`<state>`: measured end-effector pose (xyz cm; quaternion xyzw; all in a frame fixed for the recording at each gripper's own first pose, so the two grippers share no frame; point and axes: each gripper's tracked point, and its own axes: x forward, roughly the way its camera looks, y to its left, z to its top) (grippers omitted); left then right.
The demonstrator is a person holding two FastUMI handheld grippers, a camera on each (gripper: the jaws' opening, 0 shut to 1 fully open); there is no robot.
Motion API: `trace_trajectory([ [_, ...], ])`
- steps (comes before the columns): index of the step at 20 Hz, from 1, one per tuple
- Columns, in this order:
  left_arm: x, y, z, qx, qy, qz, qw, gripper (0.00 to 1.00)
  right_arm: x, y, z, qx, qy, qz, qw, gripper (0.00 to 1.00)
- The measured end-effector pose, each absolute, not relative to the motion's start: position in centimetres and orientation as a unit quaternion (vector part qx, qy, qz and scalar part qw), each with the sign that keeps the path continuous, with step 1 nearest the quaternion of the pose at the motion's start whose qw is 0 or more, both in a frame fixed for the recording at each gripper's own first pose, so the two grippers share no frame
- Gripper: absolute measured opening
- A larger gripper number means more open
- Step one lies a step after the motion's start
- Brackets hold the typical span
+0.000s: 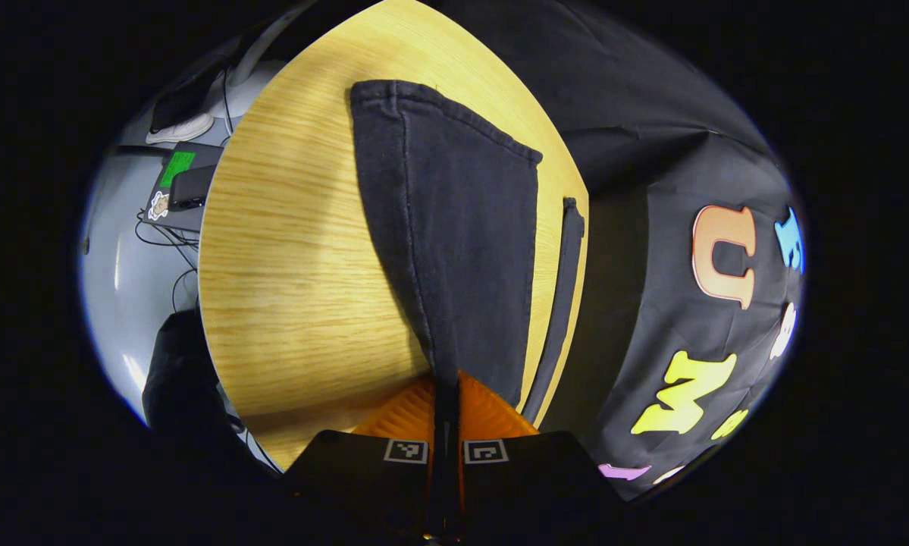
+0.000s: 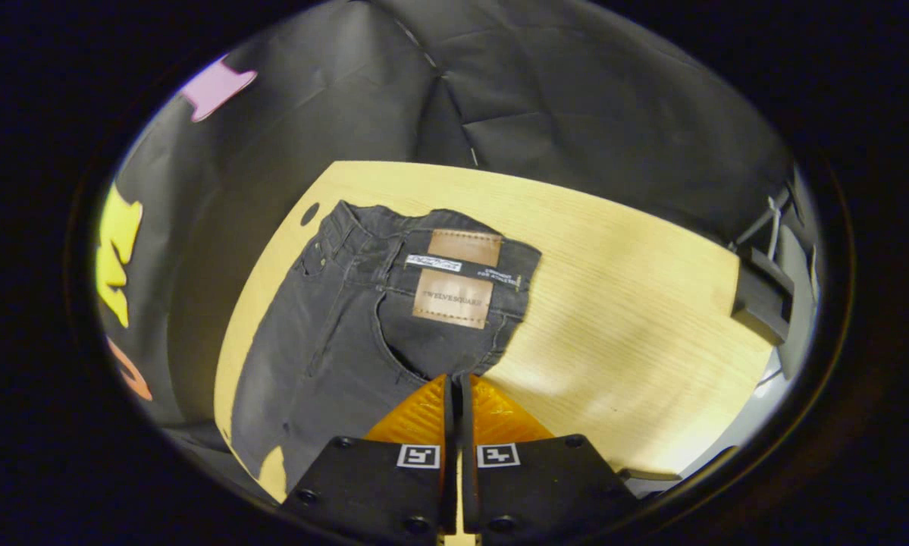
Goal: Grasp the waist and the cuffs of the jeans and fold them to make the two legs overlap; first hold the waist and fold one-third of the jeans toward the cuffs, then hold the cuffs and fold the remaining one-third in the same direction to finish folding.
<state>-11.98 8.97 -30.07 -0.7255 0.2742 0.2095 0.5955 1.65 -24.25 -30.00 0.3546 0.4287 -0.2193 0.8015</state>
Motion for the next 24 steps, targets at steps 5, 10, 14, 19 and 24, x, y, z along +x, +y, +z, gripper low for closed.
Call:
trace_trajectory([
  [5, -10.7, 9.6, -28.2, -0.69, 0.292, 0.196, 0.632, 0.03, 1.7, -24.1, -27.2, 0.376, 0.393, -0.213, 0.811, 0.03],
  [10, -7.2, 10.5, -24.8, -0.635, 0.301, 0.151, 0.695, 0.03, 4.5, -23.2, -21.7, 0.39, 0.35, -0.176, 0.833, 0.0],
  [14, -3.7, 11.3, -22.6, -0.607, 0.306, 0.127, 0.722, 0.03, 8.4, -21.4, -17.8, 0.38, 0.319, -0.138, 0.857, 0.0],
  [19, 0.4, 12.4, -21.2, -0.598, 0.32, 0.114, 0.726, 0.04, 13.2, -19.3, -16.1, 0.375, 0.308, -0.114, 0.867, 0.03],
  [24, 6.2, 13.0, -19.8, -0.58, 0.352, 0.119, 0.725, 0.03, 16.8, -18.6, -15.7, 0.376, 0.306, -0.11, 0.868, 0.0],
])
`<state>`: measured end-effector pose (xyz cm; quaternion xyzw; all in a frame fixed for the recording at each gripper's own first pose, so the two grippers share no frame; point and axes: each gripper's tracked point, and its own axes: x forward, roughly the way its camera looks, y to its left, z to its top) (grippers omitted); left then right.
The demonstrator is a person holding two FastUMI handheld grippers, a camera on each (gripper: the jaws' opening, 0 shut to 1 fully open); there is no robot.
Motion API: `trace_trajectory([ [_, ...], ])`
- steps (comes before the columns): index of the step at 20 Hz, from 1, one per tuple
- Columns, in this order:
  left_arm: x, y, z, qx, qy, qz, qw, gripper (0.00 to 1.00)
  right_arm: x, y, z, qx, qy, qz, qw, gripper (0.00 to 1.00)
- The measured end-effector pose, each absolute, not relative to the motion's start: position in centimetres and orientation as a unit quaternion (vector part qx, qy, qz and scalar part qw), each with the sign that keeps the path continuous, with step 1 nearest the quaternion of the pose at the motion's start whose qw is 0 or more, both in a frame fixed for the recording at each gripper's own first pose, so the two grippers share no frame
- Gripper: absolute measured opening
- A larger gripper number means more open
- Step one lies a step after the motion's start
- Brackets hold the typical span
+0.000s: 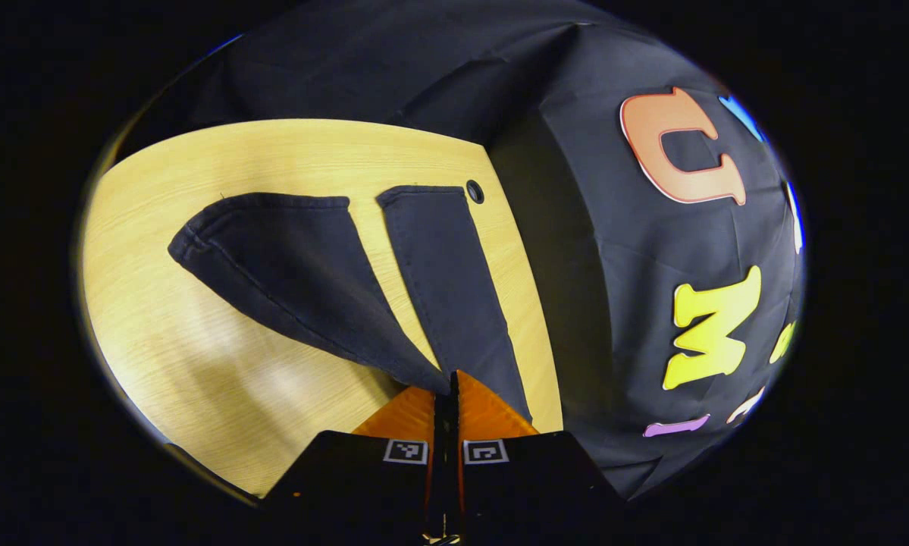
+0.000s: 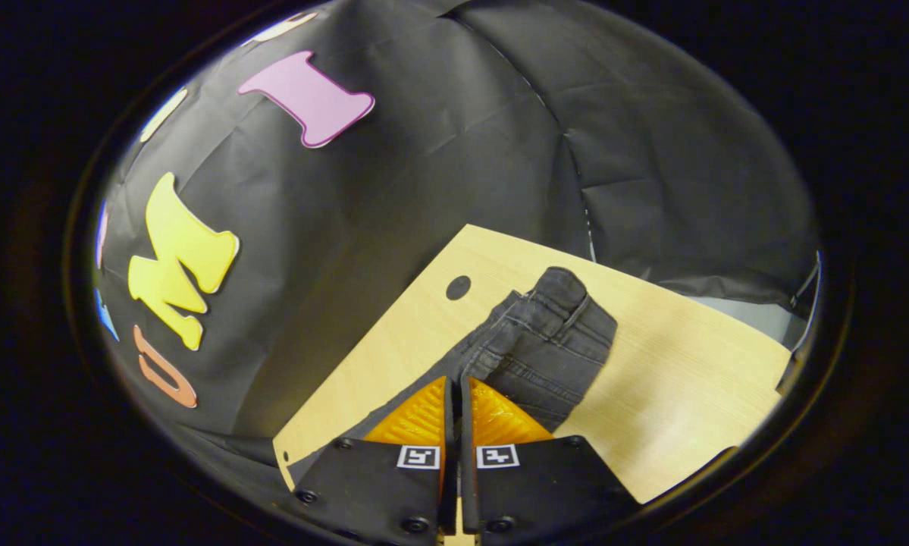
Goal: Grasp the waist and the cuffs of the jeans and fold them to make the two legs overlap; first hold the waist and fold one-third of the jeans toward the cuffs, then hold the cuffs and fold the remaining one-third in the same direction to finish folding.
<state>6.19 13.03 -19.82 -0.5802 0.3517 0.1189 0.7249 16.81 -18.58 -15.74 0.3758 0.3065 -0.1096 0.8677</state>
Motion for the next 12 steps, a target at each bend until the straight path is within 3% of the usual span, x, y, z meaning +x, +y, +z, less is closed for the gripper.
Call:
trace_trajectory([
  [4, 10.7, 12.9, -19.6, -0.562, 0.389, 0.123, 0.719, 0.04, 20.0, -18.4, -16.4, 0.384, 0.31, -0.111, 0.862, 0.04],
  [9, 15.8, 12.6, -21.3, -0.514, 0.421, 0.118, 0.738, 0.04, 24.0, -18.0, -17.9, 0.386, 0.317, -0.119, 0.858, 0.0],
  [11, 17.3, 12.5, -22.7, -0.494, 0.437, 0.119, 0.742, 0.04, 25.3, -17.8, -18.9, 0.381, 0.321, -0.125, 0.858, 0.07],
  [12, 18.1, 12.4, -23.5, -0.486, 0.443, 0.12, 0.743, 0.04, 25.9, -17.6, -19.5, 0.375, 0.325, -0.128, 0.859, 0.03],
])
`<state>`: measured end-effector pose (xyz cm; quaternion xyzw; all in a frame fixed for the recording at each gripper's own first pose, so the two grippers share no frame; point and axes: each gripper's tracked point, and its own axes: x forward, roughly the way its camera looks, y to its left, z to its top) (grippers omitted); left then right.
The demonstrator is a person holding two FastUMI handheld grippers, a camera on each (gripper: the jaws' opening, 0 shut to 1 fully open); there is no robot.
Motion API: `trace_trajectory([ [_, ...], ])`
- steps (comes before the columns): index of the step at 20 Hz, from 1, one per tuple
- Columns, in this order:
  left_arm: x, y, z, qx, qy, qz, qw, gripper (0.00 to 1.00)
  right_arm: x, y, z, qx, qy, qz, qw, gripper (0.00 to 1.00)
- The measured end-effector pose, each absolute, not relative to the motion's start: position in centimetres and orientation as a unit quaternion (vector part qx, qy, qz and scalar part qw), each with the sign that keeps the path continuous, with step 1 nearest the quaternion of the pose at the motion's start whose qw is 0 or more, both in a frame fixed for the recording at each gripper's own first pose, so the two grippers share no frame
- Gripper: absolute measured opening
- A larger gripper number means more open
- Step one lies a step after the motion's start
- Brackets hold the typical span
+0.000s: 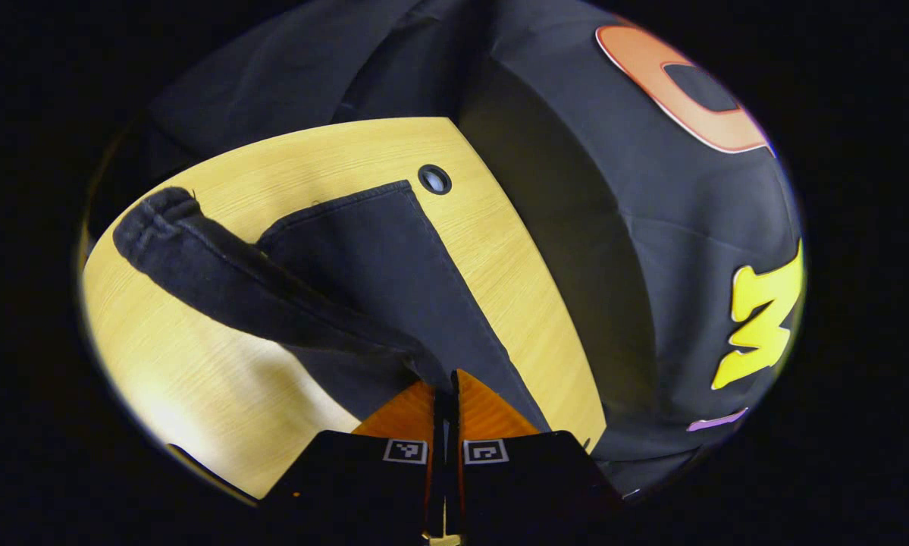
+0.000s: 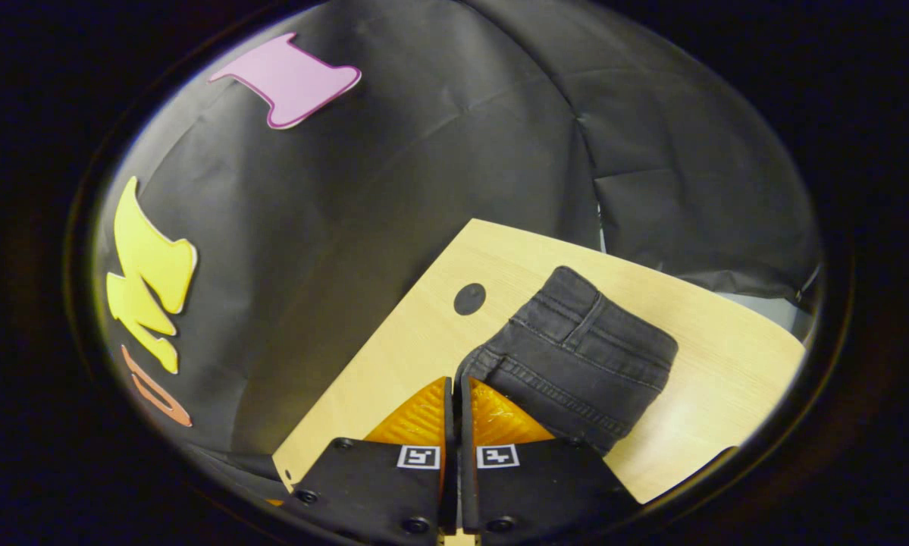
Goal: Grasp the waist and the cuffs of the jeans and fold them to make the two legs overlap; first hold the waist and fold one-third of the jeans toward the cuffs, then hold the cuffs and fold the remaining one-third in the same direction to finish folding.
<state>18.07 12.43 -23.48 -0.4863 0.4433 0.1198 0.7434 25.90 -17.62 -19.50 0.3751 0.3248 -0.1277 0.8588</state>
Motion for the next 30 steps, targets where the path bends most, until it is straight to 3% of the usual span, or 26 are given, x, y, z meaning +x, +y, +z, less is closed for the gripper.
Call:
trace_trajectory([
  [4, 20.3, 12.3, -26.2, -0.461, 0.466, 0.114, 0.746, 0.04, 27.8, -17.2, -21.7, 0.354, 0.332, -0.141, 0.863, 0.07],
  [5, 20.9, 12.1, -27.0, -0.45, 0.474, 0.114, 0.749, 0.04, 28.2, -17.1, -22.5, 0.348, 0.336, -0.144, 0.863, 0.03],
  [6, 21.3, 12.0, -27.5, -0.44, 0.48, 0.112, 0.751, 0.04, 28.5, -17.1, -23.0, 0.342, 0.339, -0.149, 0.863, 0.07],
  [7, 21.7, 11.9, -28.1, -0.434, 0.484, 0.113, 0.752, 0.04, 29.0, -17.1, -23.7, 0.337, 0.343, -0.154, 0.863, 0.04],
  [13, 23.0, 11.5, -30.2, -0.425, 0.495, 0.115, 0.749, 0.04, 29.7, -17.1, -25.4, 0.319, 0.35, -0.169, 0.864, 0.03],
  [14, 23.3, 11.3, -30.3, -0.43, 0.49, 0.112, 0.75, 0.04, 29.7, -17.0, -25.6, 0.321, 0.351, -0.17, 0.863, 0.07],
  [15, 23.4, 11.5, -30.5, -0.428, 0.485, 0.115, 0.754, 0.05, 29.8, -16.9, -25.6, 0.325, 0.347, -0.167, 0.864, 0.04],
  [16, 23.7, 11.5, -30.2, -0.422, 0.479, 0.107, 0.762, 0.27, 30.1, -16.8, -25.4, 0.33, 0.341, -0.162, 0.865, 0.09],
  [17, 23.9, 11.9, -30.4, -0.408, 0.473, 0.106, 0.774, 0.2, 30.2, -16.4, -25.4, 0.332, 0.339, -0.157, 0.866, 0.05],
  [18, 24.1, 12.3, -30.2, -0.394, 0.467, 0.105, 0.785, 0.35, 30.2, -16.2, -25.2, 0.33, 0.34, -0.151, 0.868, 0.27],
  [21, 24.3, 12.1, -29.8, -0.356, 0.457, 0.099, 0.809, 0.39, 30.3, -16.4, -24.3, 0.298, 0.327, -0.145, 0.885, 0.9],
  [25, 24.3, 11.7, -26.8, -0.345, 0.43, 0.076, 0.831, 0.4, 30.3, -17.0, -21.2, 0.264, 0.286, -0.132, 0.912, 0.9],
  [26, 24.4, 11.7, -25.6, -0.35, 0.414, 0.071, 0.837, 0.4, 30.0, -17.4, -20.3, 0.248, 0.274, -0.132, 0.92, 0.86],
  [29, 24.0, 11.3, -20.7, -0.348, 0.36, 0.041, 0.865, 0.4, 28.7, -19.4, -18.5, 0.189, 0.252, -0.141, 0.939, 0.9],
  [30, 23.8, 11.3, -18.9, -0.339, 0.338, 0.03, 0.877, 0.26, 28.0, -20.2, -17.9, 0.175, 0.245, -0.141, 0.943, 0.9],
])
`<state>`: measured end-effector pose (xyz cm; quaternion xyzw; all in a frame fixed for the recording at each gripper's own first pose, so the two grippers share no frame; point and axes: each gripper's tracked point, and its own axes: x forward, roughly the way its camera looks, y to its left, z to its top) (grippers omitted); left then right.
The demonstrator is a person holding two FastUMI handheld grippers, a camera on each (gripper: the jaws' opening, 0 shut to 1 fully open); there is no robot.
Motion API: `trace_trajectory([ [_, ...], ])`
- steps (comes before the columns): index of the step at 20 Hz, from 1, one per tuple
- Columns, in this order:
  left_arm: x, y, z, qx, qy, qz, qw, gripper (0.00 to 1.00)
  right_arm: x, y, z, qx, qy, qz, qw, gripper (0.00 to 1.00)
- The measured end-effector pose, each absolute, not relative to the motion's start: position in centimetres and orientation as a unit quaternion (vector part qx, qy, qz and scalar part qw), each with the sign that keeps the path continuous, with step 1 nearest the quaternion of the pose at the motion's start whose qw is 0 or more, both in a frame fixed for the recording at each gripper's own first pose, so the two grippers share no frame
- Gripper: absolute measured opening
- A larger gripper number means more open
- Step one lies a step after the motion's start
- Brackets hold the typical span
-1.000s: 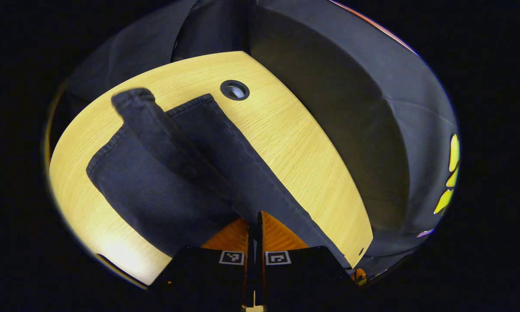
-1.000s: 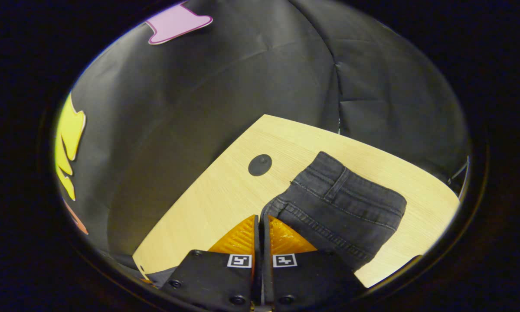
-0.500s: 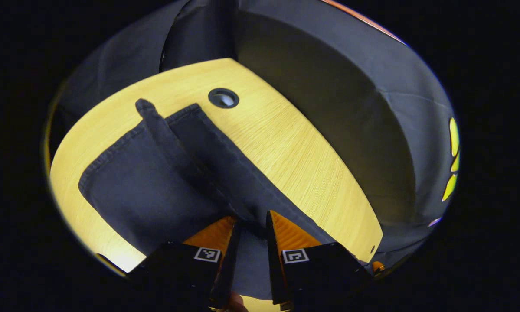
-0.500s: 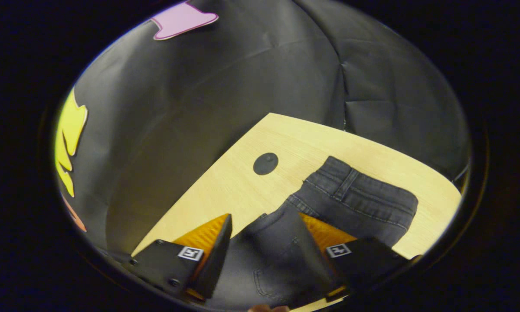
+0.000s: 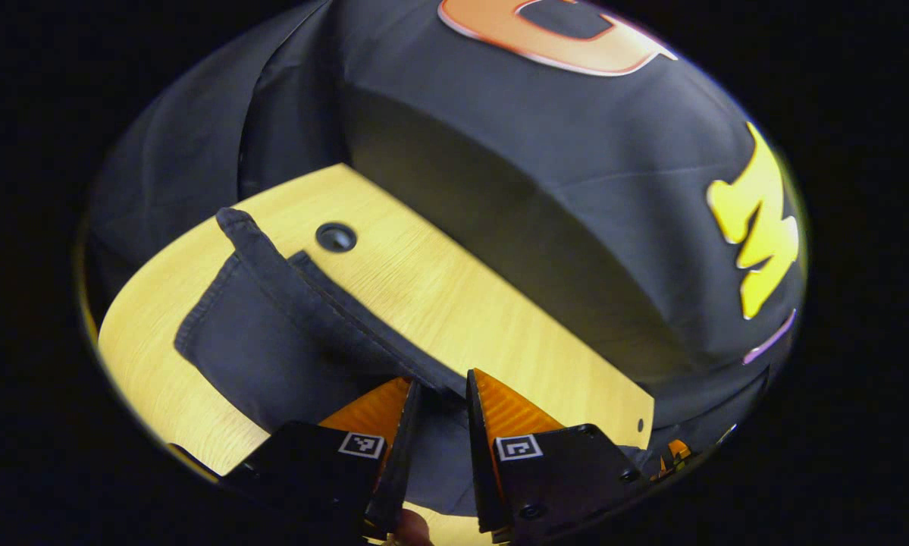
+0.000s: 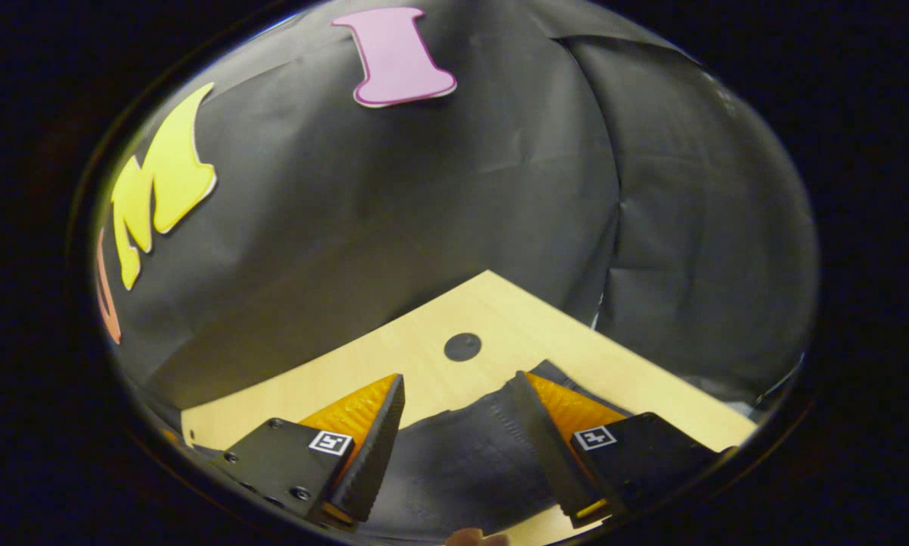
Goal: Grasp the waist and the cuffs of the jeans and fold them to make the two legs overlap; first hold the waist and fold one-third of the jeans toward the cuffs, then hold the cuffs and fold the remaining one-third in the same direction to finish folding.
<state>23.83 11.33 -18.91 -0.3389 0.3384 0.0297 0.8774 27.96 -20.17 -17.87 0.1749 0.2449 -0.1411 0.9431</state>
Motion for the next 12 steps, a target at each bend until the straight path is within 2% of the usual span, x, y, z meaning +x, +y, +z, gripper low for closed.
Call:
trace_trajectory([
  [1, 23.7, 11.6, -17.2, -0.319, 0.315, 0.02, 0.894, 0.4, 27.3, -21.0, -17.3, 0.164, 0.236, -0.142, 0.947, 0.9],
  [2, 23.5, 12.2, -16.3, -0.294, 0.301, 0.019, 0.907, 0.41, 26.8, -21.9, -16.7, 0.156, 0.228, -0.143, 0.95, 0.9],
  [3, 22.9, 12.7, -16.1, -0.275, 0.304, 0.021, 0.912, 0.6, 26.1, -22.5, -16.2, 0.155, 0.223, -0.144, 0.952, 0.92],
  [4, 22.5, 13.5, -16.0, -0.26, 0.304, 0.029, 0.916, 0.51, 25.7, -23.1, -15.9, 0.158, 0.219, -0.148, 0.952, 0.94],
  [5, 22.4, 13.6, -15.4, -0.251, 0.299, 0.035, 0.92, 0.54, 25.3, -23.6, -15.8, 0.165, 0.216, -0.151, 0.95, 0.98],
  [7, 22.1, 13.9, -12.9, -0.239, 0.26, 0.027, 0.935, 0.54, 24.3, -24.8, -15.6, 0.18, 0.218, -0.155, 0.947, 0.93],
  [8, 21.6, 14.0, -10.9, -0.227, 0.233, 0.025, 0.945, 0.55, 23.6, -25.7, -15.9, 0.183, 0.22, -0.161, 0.945, 1.0],
  [11, 18.0, 13.4, -2.6, -0.192, 0.087, 0.014, 0.977, 0.59, 21.5, -28.6, -17.4, 0.195, 0.23, -0.183, 0.936, 0.98],
  [12, 16.4, 13.9, 0.0, -0.17, 0.037, 0.022, 0.984, 0.64, 20.9, -29.6, -18.1, 0.198, 0.24, -0.189, 0.931, 0.98],
])
